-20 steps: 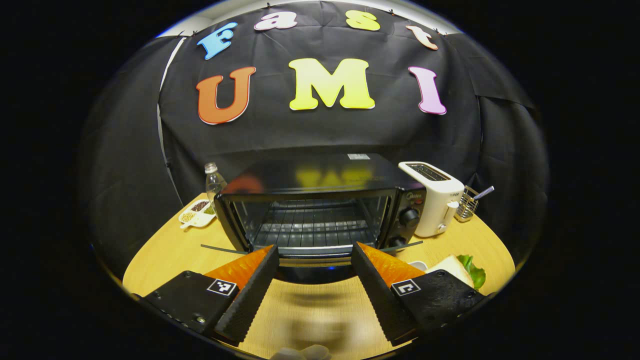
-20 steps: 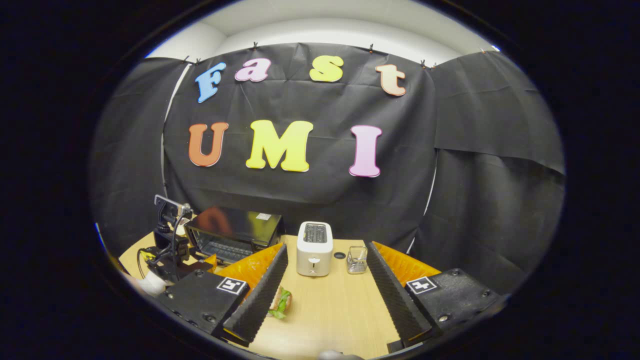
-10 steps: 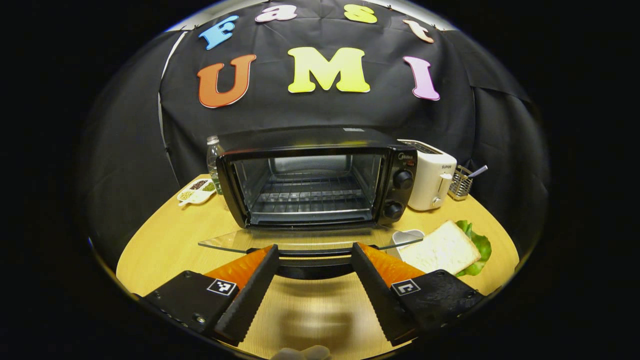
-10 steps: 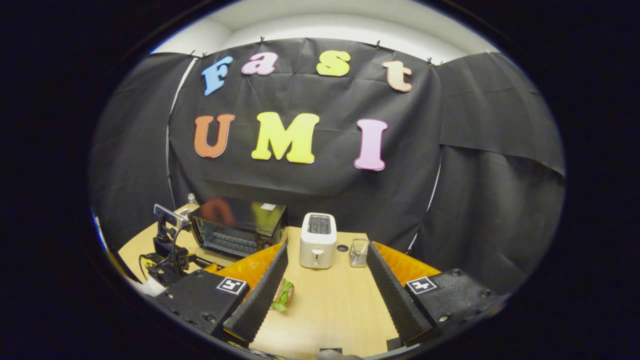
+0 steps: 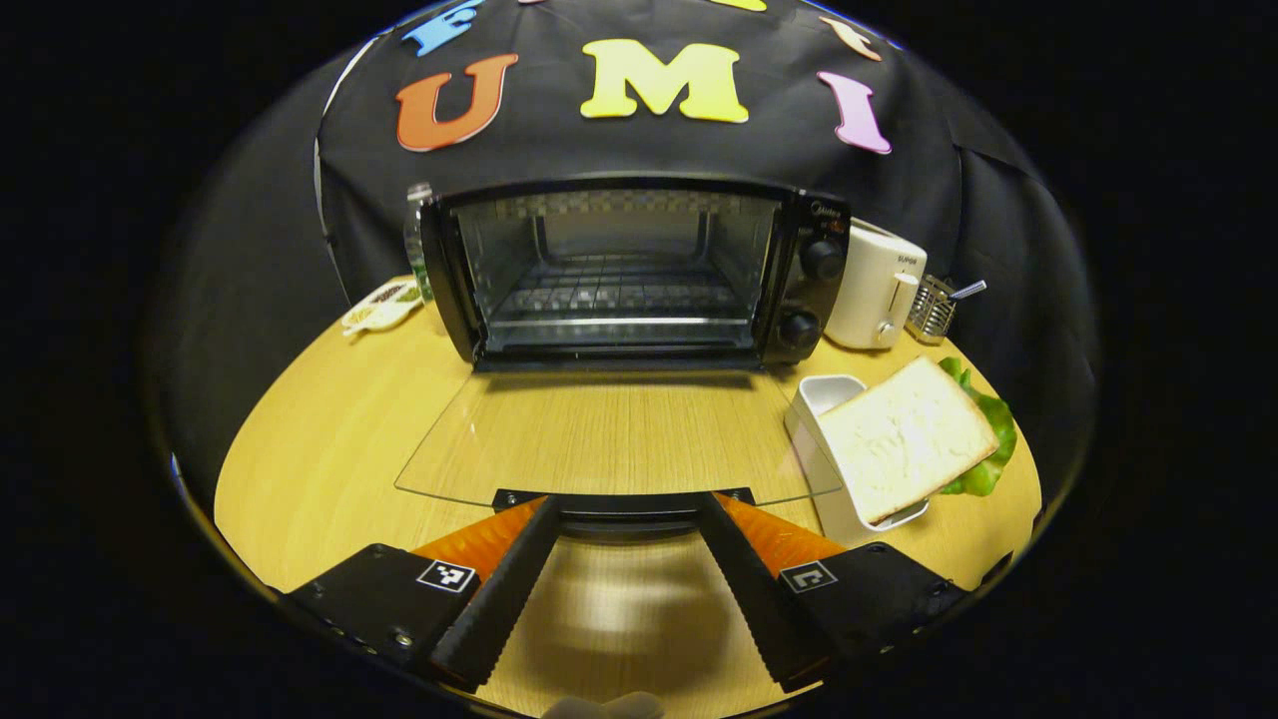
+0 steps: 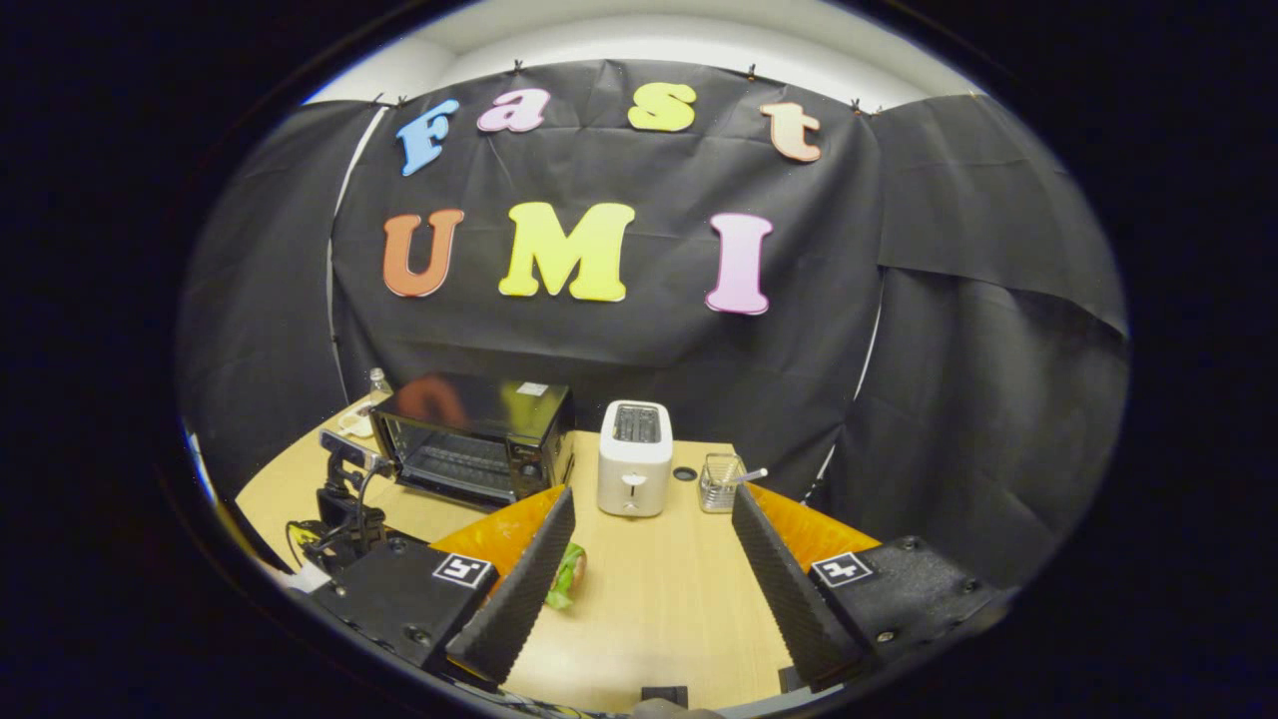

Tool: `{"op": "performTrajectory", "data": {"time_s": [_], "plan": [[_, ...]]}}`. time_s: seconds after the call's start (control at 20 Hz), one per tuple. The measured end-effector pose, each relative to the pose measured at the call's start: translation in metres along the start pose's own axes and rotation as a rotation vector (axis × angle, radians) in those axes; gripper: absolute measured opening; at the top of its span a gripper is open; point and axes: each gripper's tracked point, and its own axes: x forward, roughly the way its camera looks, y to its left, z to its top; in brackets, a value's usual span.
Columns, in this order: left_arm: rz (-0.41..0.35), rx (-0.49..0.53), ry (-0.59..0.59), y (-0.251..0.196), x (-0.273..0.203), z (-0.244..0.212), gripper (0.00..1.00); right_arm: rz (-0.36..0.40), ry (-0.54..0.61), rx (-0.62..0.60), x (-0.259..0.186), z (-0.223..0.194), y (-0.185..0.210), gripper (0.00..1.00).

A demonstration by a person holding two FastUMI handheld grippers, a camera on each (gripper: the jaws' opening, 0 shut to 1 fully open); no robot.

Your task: Open the electric oven with the left hand, put the food in, and close the electric oven.

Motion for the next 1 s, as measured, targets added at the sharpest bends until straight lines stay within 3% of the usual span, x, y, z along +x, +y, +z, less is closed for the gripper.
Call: {"op": "performTrajectory", "data": {"time_s": [0.35, 0.4, 0.45, 0.5, 0.8, 1.0], "plan": [[0.002, 0.024, -0.012, -0.003, 0.000, -0.001, 1.00, 0.018, 0.037, 0.012, 0.009, -0.015, 0.000, 1.00], [0.006, 0.024, -0.027, -0.002, -0.002, 0.005, 0.95, 0.016, 0.033, 0.016, 0.010, -0.015, -0.001, 0.93], [0.012, 0.030, -0.048, 0.000, -0.008, 0.011, 0.95, 0.016, 0.034, 0.016, 0.013, -0.015, -0.003, 1.00], [0.019, 0.036, -0.074, 0.003, -0.014, 0.020, 0.96, 0.019, 0.034, 0.018, 0.013, -0.017, -0.004, 1.00], [0.009, 0.032, -0.247, 0.012, -0.087, 0.084, 0.95, 0.072, 0.064, 0.068, 0.034, -0.040, 0.000, 1.00], [0.011, 0.029, -0.363, 0.023, -0.150, 0.128, 0.96, 0.131, 0.130, 0.102, 0.056, -0.079, 0.014, 1.00]]}}
